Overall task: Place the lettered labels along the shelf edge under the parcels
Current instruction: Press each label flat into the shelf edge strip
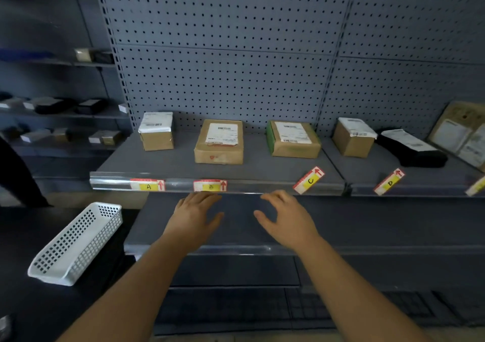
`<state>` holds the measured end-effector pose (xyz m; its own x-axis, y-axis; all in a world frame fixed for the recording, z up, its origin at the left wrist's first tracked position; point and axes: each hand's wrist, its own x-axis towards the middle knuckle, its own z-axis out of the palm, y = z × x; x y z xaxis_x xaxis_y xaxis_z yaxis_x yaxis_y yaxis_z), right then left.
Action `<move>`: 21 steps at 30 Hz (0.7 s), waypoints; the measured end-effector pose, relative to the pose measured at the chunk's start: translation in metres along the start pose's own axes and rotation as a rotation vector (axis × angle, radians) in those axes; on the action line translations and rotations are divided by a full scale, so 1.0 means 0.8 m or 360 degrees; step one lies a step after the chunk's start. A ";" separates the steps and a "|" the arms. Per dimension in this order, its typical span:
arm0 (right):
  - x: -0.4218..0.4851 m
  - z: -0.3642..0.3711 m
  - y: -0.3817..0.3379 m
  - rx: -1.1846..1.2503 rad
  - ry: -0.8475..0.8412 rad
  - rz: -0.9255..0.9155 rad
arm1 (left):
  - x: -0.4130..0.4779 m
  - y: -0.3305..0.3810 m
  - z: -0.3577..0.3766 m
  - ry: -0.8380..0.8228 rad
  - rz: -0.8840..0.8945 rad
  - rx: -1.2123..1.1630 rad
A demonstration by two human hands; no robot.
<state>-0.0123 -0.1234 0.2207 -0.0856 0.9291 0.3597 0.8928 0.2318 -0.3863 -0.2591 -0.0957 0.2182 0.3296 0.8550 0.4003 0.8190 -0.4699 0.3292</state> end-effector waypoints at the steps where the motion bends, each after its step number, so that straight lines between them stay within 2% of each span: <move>1: -0.009 -0.010 0.012 -0.0009 0.0002 -0.0008 | -0.003 0.018 0.007 0.0013 -0.0003 -0.0002; 10: -0.053 -0.079 0.107 -0.0029 -0.0026 0.0028 | 0.011 0.149 0.061 -0.0052 -0.0017 -0.0075; 15: -0.038 -0.093 0.140 -0.0033 0.0028 0.0033 | 0.048 0.169 0.085 -0.0068 -0.0012 -0.0124; 21: 0.024 -0.105 0.164 -0.0107 0.0223 -0.0035 | 0.099 0.169 0.107 0.0007 0.0034 -0.0160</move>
<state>0.1399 -0.0992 0.2481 -0.0472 0.8736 0.4843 0.9193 0.2277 -0.3211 -0.0818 -0.0726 0.2211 0.3439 0.8438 0.4121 0.7605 -0.5077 0.4048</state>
